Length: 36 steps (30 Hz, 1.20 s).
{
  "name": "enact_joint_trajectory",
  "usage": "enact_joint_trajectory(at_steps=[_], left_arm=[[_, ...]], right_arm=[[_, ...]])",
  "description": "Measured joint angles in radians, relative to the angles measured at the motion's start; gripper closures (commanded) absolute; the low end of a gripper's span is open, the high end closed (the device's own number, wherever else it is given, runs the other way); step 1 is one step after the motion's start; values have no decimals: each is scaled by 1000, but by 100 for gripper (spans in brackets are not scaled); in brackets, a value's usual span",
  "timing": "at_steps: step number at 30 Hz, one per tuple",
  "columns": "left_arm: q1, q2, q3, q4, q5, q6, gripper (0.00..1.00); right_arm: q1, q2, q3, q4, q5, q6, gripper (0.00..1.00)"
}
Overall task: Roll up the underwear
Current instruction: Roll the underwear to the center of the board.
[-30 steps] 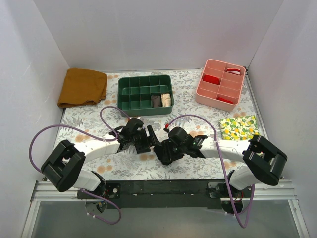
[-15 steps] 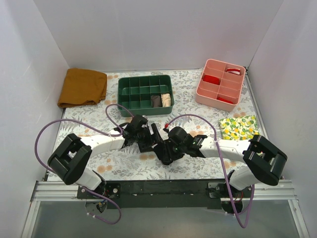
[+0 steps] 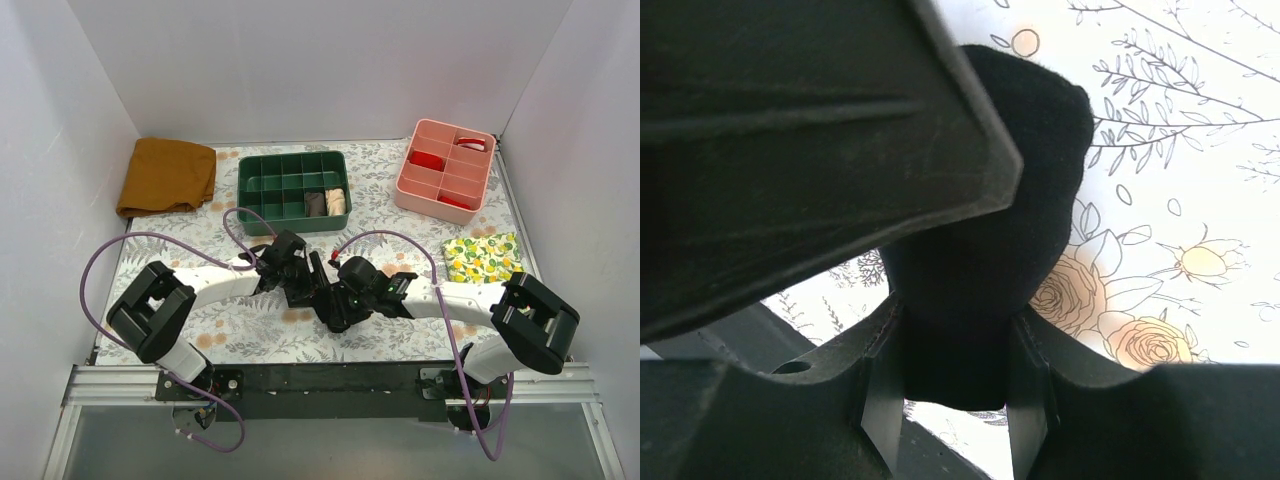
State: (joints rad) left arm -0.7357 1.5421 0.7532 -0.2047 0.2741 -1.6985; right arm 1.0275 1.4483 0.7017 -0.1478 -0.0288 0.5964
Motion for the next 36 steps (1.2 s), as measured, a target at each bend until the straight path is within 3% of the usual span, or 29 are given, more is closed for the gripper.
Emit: enact_joint_trajectory(at_steps=[1,3,4,12,13,16,17,20,22,24,25,36], left_arm=[[-2,4,8,-2,1,-1,51],[-2,9,18,-4,2,-1,58],[-2,11,22,-5,3,0,67],[-2,27,29,-5,3,7,100],[-2,27,29,-5,4,9,100],[-2,31,31,-5,5,11,100],[-2,34,33,-5,5,11,100],[-4,41,42,-14,5,15,100],[-8,47,56,-31,-1,23,100],[-13,59,77,-50,-7,31,100],[-16,63,84,-56,-11,35,100],[-27,97,128,-102,-35,57,100]], right_arm=[[3,0,2,-3,3,-1,99],[8,0,3,-5,4,-3,99],[10,0,3,-6,4,-3,99],[21,0,3,-6,2,-6,99],[21,0,3,-6,0,-6,98],[21,0,3,-6,-2,-6,83],[21,0,3,-6,-2,-6,71],[21,0,3,-6,-2,-5,49],[21,-2,3,-8,1,-1,43],[22,-13,3,-15,12,1,30],[23,-32,3,-27,27,-4,16],[101,-147,43,-91,236,-81,13]])
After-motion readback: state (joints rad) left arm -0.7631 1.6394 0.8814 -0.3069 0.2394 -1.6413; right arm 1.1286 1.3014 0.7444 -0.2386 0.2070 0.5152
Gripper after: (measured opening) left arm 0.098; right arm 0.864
